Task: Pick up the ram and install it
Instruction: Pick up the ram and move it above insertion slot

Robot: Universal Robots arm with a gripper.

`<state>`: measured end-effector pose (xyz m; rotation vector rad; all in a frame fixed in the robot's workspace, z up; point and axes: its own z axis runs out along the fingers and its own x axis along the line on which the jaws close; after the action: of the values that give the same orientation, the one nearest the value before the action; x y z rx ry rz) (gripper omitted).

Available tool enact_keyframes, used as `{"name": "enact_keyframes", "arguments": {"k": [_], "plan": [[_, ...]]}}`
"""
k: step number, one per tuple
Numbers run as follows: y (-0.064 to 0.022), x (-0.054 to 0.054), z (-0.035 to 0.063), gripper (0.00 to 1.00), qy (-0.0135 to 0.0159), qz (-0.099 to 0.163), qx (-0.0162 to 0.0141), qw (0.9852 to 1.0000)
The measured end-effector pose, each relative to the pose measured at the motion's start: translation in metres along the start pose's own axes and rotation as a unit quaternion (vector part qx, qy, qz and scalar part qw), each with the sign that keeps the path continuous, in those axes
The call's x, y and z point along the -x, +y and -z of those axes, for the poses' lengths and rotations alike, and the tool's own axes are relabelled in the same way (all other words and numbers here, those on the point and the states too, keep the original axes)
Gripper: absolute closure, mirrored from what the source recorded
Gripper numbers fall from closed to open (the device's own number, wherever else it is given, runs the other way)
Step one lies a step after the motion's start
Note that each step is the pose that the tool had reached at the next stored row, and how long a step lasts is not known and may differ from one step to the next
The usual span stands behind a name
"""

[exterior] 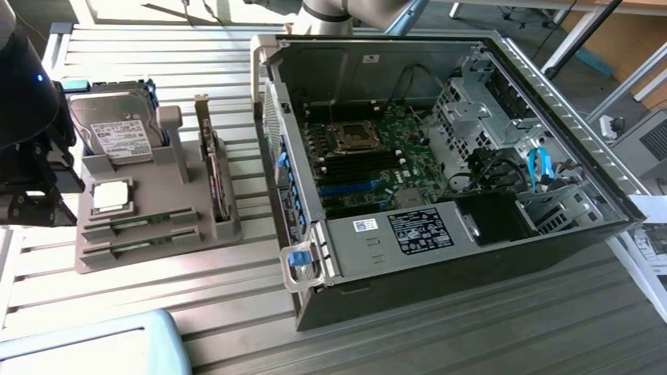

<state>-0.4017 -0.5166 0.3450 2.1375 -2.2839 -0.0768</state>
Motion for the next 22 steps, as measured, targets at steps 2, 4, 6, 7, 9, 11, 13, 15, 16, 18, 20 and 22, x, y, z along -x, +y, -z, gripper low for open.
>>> {"name": "enact_keyframes", "arguments": {"k": [2, 4, 6, 7, 9, 11, 13, 15, 16, 18, 20, 22], "plan": [[-0.0008, 0.000, -0.0045, 0.58, 0.0009, 0.018, 0.0004, 0.9998], [-0.0021, 0.000, -0.0120, 0.58, 0.0023, 0.048, 0.0012, 0.9988], [-0.0057, 0.000, -0.0214, 0.58, 0.0046, 0.080, 0.0020, 0.9968], [-0.0074, 0.000, -0.0244, 0.58, 0.0052, 0.087, 0.0021, 0.9962], [-0.0140, 0.000, -0.0292, 0.58, 0.0062, 0.094, 0.0023, 0.9955], [-0.0296, 0.001, -0.0346, 0.58, 0.0062, 0.095, 0.0024, 0.9955], [-0.0388, 0.004, -0.0399, 0.58, 0.0062, 0.095, 0.0024, 0.9955], [-0.0396, 0.011, -0.0454, 0.58, 0.0063, 0.095, 0.0024, 0.9955], [-0.0394, 0.017, -0.0493, 0.58, 0.0063, 0.095, 0.0024, 0.9955], [-0.0395, 0.022, -0.0555, 0.58, 0.0064, 0.095, 0.0023, 0.9955], [-0.0397, 0.022, -0.0605, 0.58, 0.0065, 0.095, 0.0025, 0.9955], [-0.0399, 0.022, -0.0648, 0.58, 0.0065, 0.095, 0.0024, 0.9955]]}}
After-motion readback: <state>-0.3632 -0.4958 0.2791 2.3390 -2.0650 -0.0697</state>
